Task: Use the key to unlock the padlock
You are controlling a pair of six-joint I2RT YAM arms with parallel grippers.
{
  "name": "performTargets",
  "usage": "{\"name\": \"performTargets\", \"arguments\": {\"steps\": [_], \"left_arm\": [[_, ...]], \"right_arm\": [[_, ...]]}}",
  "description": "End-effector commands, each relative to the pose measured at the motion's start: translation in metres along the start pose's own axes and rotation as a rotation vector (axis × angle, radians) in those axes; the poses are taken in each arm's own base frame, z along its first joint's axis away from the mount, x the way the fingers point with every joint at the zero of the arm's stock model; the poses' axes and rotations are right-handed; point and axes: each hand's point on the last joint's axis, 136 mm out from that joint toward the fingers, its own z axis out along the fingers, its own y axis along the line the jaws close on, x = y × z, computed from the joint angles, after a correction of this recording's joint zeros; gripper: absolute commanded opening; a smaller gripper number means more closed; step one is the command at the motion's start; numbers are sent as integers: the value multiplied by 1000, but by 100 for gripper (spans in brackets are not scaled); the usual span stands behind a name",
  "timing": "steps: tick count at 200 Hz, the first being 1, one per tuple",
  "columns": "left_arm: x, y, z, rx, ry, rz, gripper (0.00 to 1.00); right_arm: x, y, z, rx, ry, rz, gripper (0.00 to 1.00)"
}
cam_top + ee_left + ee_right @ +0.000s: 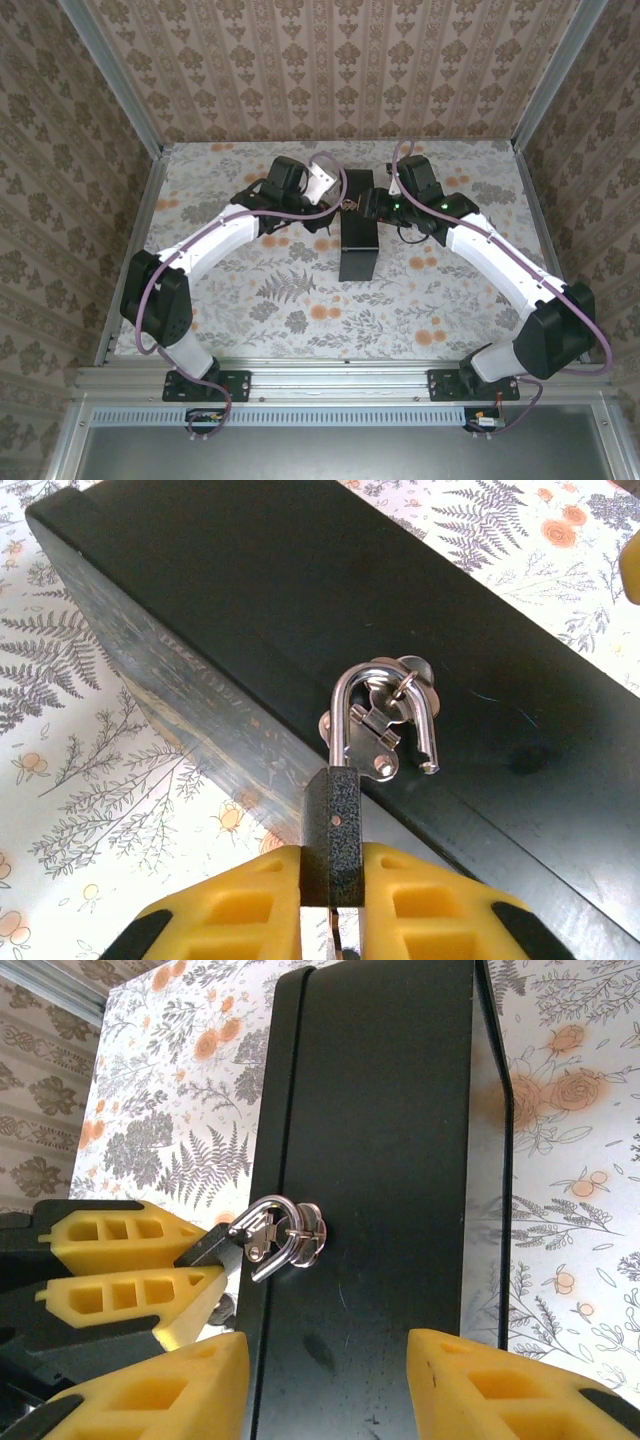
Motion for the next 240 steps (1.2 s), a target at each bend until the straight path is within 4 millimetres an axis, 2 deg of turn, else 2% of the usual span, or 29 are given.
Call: {"name": "performTargets", "arguments": {"steps": [1, 25, 73, 102, 115, 141, 178, 212, 240], "left_arm": [[-3, -8, 4, 20, 15, 14, 17], [-2, -13, 6, 23, 24, 17, 14], [-6, -14, 7, -6, 28, -3, 7], [-21, -17, -6, -47, -8, 24, 4], [-26, -18, -11, -87, -21, 60, 2], [-31, -22, -16, -201, -29, 163, 0], [-40, -25, -27, -358, -38, 327, 0], [-41, -30, -28, -377, -18, 371, 9], [-27, -44, -17, -293, 1, 316, 33]], "right_arm": [[7, -19, -4, 68, 2, -26, 46], [13, -33, -2, 123, 12, -53, 45], [20, -47, 6, 153, 36, -55, 44], [23, -45, 11, 128, 57, -52, 44], [26, -44, 14, 118, 68, -39, 41], [31, -39, 19, 64, 87, 4, 36], [35, -34, 24, 28, 105, 31, 35], [33, -32, 25, 11, 94, 59, 35], [26, -34, 21, -21, 58, 126, 35]]}}
